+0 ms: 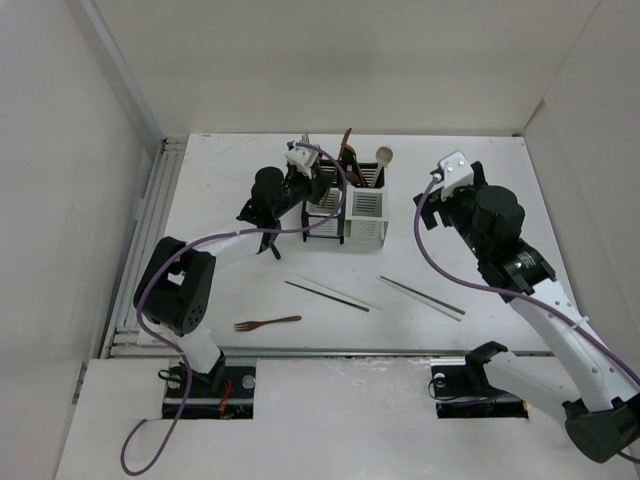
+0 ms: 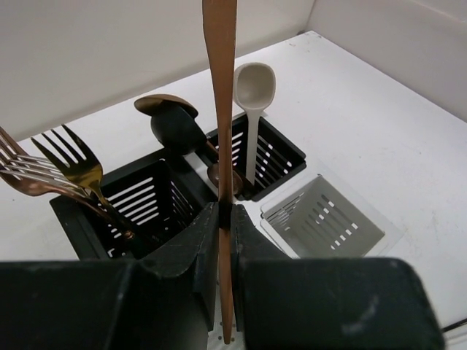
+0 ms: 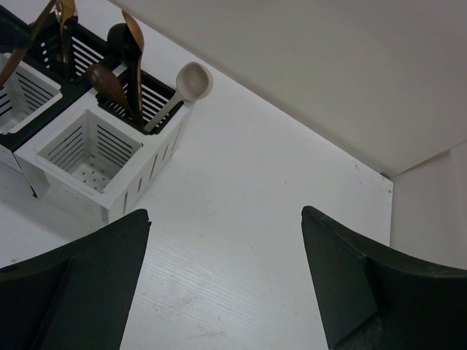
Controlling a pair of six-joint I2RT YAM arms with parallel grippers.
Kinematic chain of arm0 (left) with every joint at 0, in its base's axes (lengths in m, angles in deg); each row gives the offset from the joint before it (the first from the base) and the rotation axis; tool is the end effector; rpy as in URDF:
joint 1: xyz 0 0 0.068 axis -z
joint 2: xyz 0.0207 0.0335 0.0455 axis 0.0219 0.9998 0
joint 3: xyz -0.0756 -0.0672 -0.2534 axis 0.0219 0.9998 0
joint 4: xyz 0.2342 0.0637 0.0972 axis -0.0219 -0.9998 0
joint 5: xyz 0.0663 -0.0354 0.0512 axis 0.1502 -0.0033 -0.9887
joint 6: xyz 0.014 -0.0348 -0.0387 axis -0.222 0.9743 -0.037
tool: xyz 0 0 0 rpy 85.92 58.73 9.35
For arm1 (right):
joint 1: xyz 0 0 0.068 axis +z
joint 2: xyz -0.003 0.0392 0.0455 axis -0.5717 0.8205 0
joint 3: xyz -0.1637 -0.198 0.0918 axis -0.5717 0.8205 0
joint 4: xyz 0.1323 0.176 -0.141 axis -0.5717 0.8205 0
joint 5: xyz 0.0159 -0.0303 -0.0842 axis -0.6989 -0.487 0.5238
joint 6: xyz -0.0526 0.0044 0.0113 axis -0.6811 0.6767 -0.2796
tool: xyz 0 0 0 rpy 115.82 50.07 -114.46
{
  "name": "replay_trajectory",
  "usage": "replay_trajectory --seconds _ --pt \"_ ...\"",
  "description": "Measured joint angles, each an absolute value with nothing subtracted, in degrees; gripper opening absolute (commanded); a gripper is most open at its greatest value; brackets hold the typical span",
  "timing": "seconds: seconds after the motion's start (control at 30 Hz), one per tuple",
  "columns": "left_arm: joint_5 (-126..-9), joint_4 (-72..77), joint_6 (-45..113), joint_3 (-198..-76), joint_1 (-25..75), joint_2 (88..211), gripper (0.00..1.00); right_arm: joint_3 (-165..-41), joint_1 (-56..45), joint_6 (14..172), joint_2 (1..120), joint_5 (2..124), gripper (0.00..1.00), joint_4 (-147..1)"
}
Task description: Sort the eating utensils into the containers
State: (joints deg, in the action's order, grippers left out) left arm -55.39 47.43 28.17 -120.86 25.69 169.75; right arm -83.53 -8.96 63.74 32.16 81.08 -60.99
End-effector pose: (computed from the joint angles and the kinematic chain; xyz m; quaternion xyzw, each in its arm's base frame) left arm 0.3336 -0.1835 0.2781 0.2522 0.6147 -0.3176 0.6765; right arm 0.1896 0.0849 0.3808 -0.2572 0.7160 -0.0478 0.6472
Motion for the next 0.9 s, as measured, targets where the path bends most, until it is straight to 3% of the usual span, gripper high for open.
replay_trajectory --seconds 0.23,0.3,0.6,0.7,0.9 --pt "-55.5 48.92 24.81 -116.16 25.66 171.21 0.0 -83.53 -8.96 62.28 32.23 81.16 0.92 -60.47" --pt "-55.94 48.88 24.04 -115.2 25.69 172.61 0.06 -83.55 -8.96 61.75 32.23 81.16 0.92 -59.98" --pt "-56.47 48.13 22.07 -115.48 25.84 172.5 0.61 -85.14 -8.98 58.97 35.31 78.52 1.0 -58.83" --pt "-56.4 42.43 22.9 -117.12 25.49 170.25 0.63 -86.3 -9.0 58.38 38.17 74.5 1.0 -56.57" --pt "-56.84 31.15 25.75 -122.28 20.64 162.34 0.64 -90.56 -9.0 58.25 44.86 67.29 0.9 -48.9"
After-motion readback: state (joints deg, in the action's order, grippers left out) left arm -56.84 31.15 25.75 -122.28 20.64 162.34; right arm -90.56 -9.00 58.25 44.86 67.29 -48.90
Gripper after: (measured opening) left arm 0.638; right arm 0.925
